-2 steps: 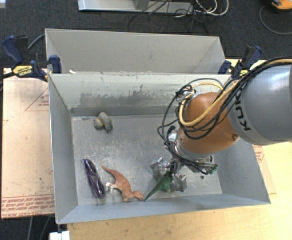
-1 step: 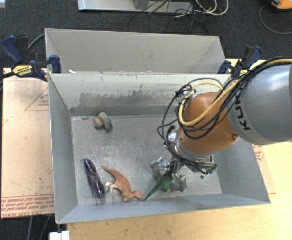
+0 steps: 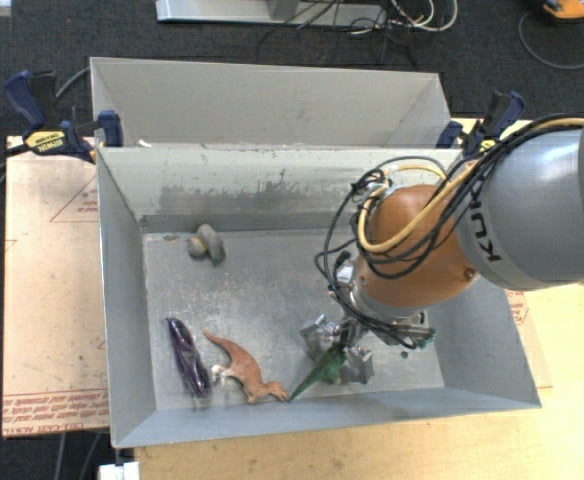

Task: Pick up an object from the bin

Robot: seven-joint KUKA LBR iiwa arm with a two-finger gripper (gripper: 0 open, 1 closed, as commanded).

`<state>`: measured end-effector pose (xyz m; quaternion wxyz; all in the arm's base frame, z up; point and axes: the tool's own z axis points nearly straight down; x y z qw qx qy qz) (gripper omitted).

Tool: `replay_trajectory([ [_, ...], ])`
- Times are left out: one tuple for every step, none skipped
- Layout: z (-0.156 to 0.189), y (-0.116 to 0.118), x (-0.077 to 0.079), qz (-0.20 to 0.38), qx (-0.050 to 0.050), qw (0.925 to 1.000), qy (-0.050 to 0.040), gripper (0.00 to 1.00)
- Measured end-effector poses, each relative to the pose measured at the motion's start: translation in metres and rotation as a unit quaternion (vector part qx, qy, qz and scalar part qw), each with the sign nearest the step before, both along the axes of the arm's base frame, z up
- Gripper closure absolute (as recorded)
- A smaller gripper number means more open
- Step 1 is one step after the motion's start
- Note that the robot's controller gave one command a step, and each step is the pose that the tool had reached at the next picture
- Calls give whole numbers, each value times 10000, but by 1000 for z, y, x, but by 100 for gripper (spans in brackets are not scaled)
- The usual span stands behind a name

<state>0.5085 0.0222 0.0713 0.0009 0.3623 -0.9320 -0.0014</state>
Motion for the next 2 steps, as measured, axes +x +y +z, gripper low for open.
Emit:
replay_trajectory([
  [0, 0, 0, 0, 0, 10000, 0, 100],
  [0, 0, 0, 0, 1, 10000, 0, 100],
])
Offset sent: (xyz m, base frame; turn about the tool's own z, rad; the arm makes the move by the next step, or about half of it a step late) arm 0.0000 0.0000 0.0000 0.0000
